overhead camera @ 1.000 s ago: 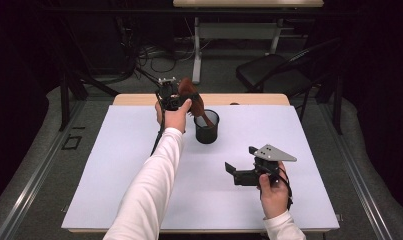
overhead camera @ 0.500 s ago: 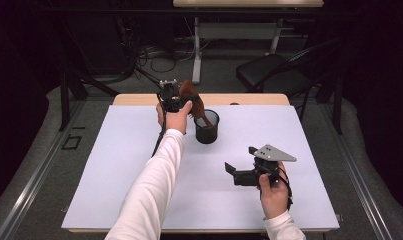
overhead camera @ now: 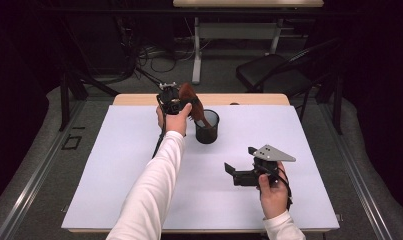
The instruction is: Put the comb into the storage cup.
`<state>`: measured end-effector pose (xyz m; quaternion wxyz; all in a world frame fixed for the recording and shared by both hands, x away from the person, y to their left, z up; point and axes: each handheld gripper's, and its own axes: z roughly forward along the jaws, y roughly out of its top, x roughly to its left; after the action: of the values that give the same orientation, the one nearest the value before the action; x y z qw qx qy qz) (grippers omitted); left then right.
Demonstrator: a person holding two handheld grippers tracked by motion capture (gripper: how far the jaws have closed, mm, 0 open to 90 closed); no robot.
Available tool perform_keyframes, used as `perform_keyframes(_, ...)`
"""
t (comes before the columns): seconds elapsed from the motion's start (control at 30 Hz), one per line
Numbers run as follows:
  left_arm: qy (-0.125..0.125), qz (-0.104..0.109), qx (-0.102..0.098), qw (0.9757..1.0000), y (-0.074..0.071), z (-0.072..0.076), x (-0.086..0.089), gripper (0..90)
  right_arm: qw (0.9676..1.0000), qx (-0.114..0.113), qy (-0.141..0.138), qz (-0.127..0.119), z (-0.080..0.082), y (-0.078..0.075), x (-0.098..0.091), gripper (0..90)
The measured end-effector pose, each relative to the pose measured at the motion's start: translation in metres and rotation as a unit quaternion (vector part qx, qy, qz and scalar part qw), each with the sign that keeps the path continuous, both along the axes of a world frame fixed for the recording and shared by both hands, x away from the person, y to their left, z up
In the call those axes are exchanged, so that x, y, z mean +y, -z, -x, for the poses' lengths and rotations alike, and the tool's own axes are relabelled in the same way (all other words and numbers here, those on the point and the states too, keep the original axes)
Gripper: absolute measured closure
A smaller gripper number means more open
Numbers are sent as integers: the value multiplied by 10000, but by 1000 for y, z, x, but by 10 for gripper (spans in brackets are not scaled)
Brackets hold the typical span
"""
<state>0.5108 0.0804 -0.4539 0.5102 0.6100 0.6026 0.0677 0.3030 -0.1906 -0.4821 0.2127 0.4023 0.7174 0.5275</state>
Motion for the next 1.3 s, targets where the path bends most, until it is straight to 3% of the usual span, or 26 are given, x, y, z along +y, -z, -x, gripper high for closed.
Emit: perform_keyframes(1.3,58,162,-242,9996,8,3,5,465,10000,1,-32,41,0,1,2,0)
